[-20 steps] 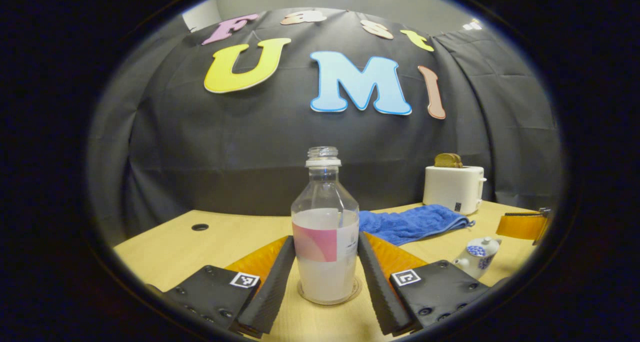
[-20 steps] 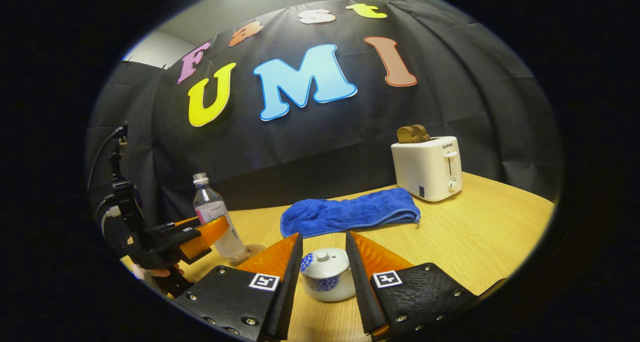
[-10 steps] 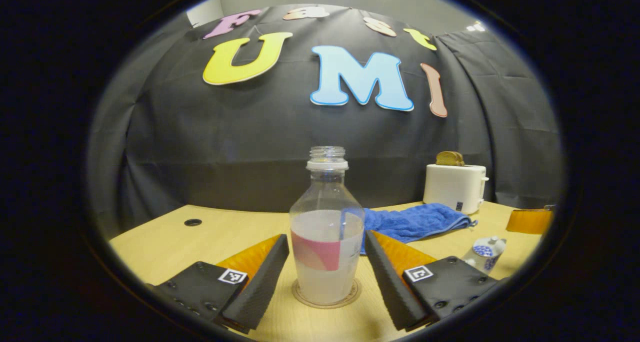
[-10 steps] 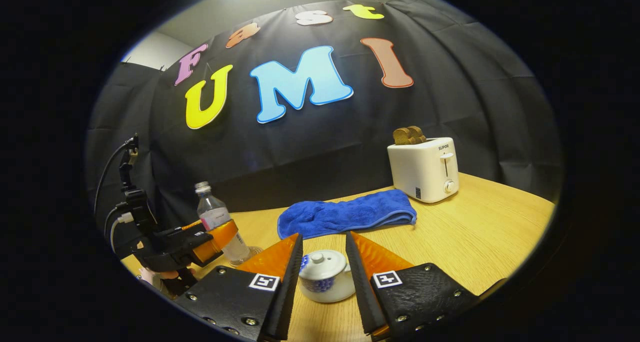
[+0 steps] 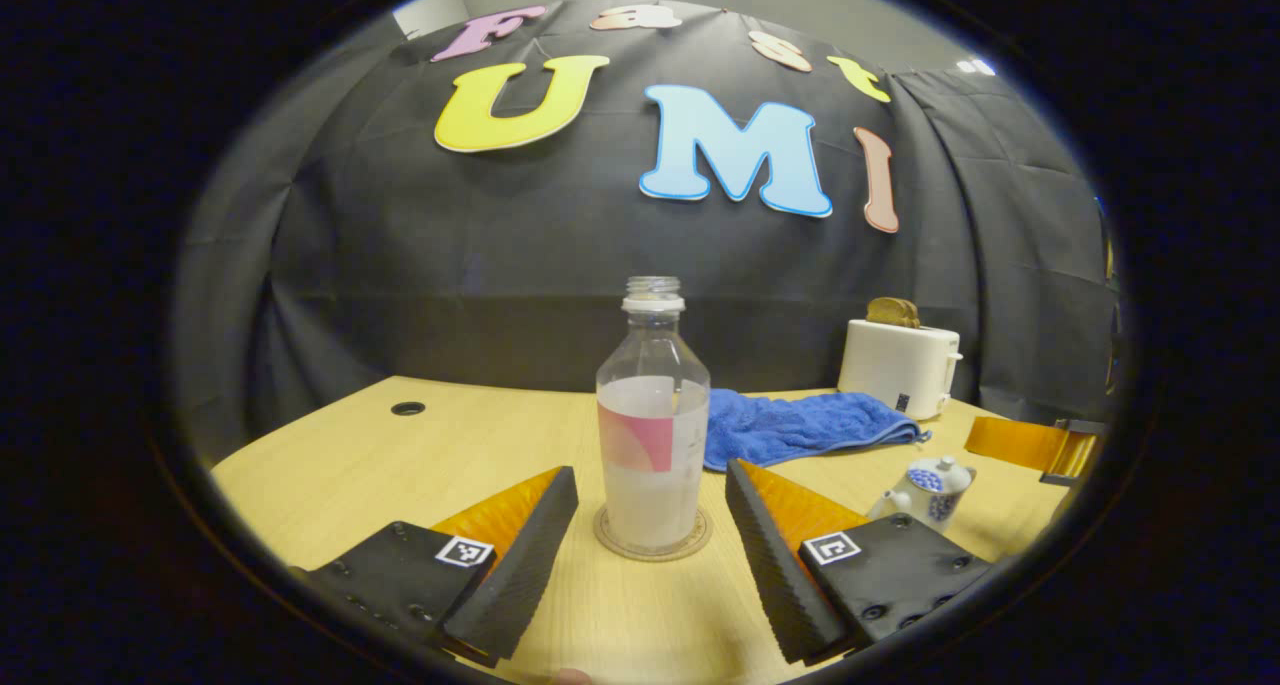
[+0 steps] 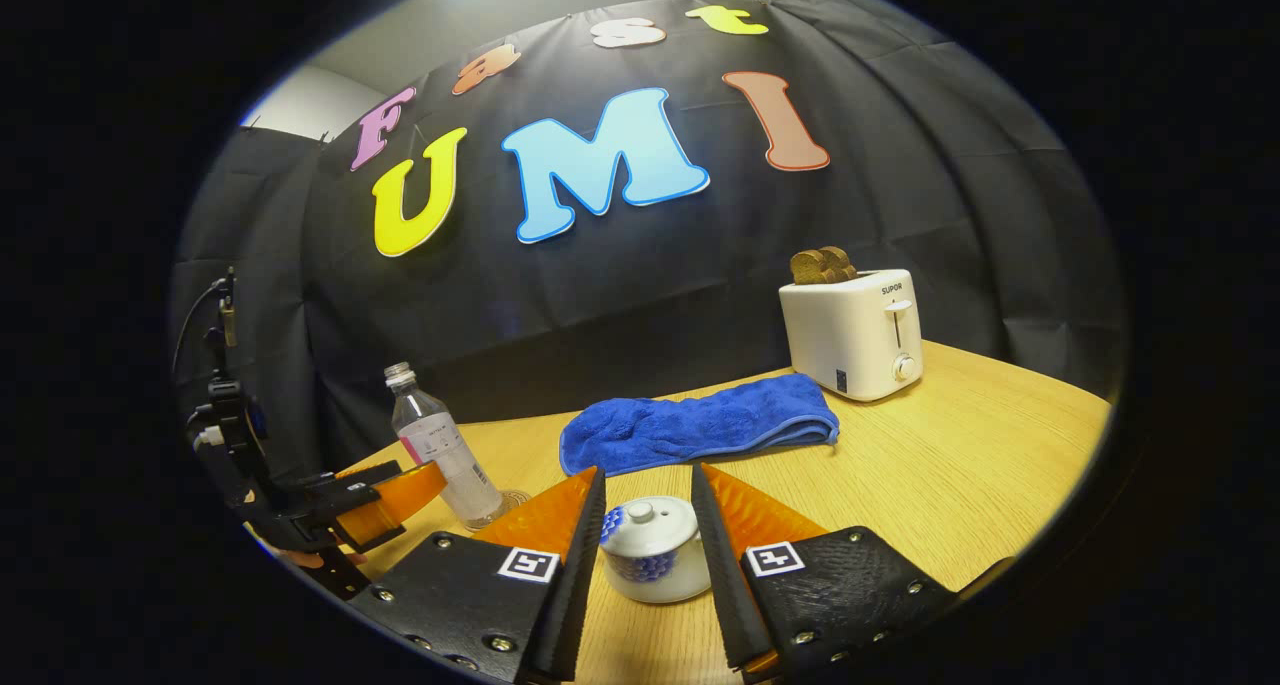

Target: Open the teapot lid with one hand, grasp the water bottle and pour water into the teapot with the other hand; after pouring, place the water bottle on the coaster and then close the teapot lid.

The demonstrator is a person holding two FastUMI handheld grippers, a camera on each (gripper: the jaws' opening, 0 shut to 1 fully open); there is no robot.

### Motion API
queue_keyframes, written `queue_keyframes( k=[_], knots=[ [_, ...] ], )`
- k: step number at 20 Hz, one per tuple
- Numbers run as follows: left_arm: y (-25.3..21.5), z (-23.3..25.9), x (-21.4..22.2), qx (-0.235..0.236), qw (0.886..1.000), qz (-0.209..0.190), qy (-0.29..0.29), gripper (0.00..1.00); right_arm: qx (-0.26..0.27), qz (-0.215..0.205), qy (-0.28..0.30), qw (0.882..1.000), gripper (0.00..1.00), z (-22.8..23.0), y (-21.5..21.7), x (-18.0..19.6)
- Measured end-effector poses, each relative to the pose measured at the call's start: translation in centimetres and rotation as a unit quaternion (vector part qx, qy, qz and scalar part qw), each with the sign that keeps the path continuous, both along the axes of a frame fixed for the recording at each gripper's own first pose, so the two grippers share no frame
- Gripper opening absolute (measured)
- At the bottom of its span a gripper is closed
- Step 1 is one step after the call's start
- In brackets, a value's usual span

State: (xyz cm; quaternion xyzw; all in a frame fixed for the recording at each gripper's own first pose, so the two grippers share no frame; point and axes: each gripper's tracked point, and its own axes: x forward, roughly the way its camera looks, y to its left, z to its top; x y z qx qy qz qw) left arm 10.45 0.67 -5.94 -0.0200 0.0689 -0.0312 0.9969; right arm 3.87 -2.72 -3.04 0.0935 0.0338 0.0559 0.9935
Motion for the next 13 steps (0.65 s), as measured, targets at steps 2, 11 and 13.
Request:
queue_keyframes(
  k=[2, 11, 13],
  knots=[
    [0.4, 0.3, -1.9, -0.003, 1.0, 0.008, -0.005, 1.0, 0.003, 0.003, 0.001, 1.0, 0.54, 0.0, 0.2, -0.3],
    [0.8, 1.1, -8.7, 0.001, 0.999, 0.039, -0.025, 1.0, -0.029, 0.018, -0.012, 0.999, 0.53, -0.7, 2.6, -2.6],
    [0.9, 0.6, -9.0, 0.01, 0.999, 0.042, -0.026, 1.0, -0.031, 0.023, -0.013, 0.999, 0.54, -1.1, 3.2, -3.1]
  ],
)
